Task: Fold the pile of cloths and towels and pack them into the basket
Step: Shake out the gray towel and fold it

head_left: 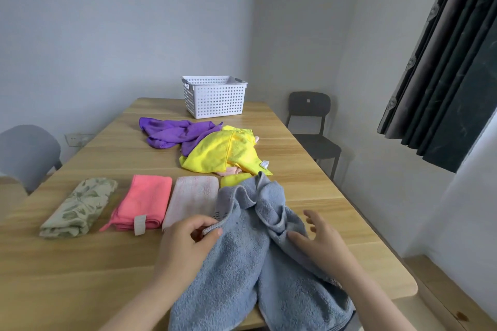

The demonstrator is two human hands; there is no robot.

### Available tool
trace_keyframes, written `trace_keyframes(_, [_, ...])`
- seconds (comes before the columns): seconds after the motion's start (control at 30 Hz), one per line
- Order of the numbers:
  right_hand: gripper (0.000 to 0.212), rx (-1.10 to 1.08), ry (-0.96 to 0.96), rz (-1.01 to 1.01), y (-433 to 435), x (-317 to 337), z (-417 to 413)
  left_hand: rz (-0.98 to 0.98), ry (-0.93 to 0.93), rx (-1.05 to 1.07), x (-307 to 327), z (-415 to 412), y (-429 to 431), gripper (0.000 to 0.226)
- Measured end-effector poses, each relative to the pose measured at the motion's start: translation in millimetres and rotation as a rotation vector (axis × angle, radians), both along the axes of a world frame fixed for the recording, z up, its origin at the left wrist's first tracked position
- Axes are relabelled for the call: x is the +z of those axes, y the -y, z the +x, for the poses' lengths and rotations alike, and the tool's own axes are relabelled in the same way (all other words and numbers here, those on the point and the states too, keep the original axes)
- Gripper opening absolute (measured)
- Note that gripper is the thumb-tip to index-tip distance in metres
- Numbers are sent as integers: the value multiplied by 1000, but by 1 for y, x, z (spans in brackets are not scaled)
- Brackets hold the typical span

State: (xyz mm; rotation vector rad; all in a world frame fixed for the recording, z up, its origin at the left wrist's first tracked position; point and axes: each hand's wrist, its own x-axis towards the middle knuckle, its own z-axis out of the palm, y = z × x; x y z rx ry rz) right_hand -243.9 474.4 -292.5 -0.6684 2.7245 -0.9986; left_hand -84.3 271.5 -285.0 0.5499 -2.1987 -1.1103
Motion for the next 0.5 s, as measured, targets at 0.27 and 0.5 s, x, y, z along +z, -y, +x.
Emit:
trace_keyframes(0.27, [11, -146, 111, -414, -8, 10, -5, 79, -129, -65, 20, -5, -23, 7])
trace_keyframes(0.5, [17, 15, -194, -501, -14, 26, 51, 382, -15, -129, 13, -11, -38, 10])
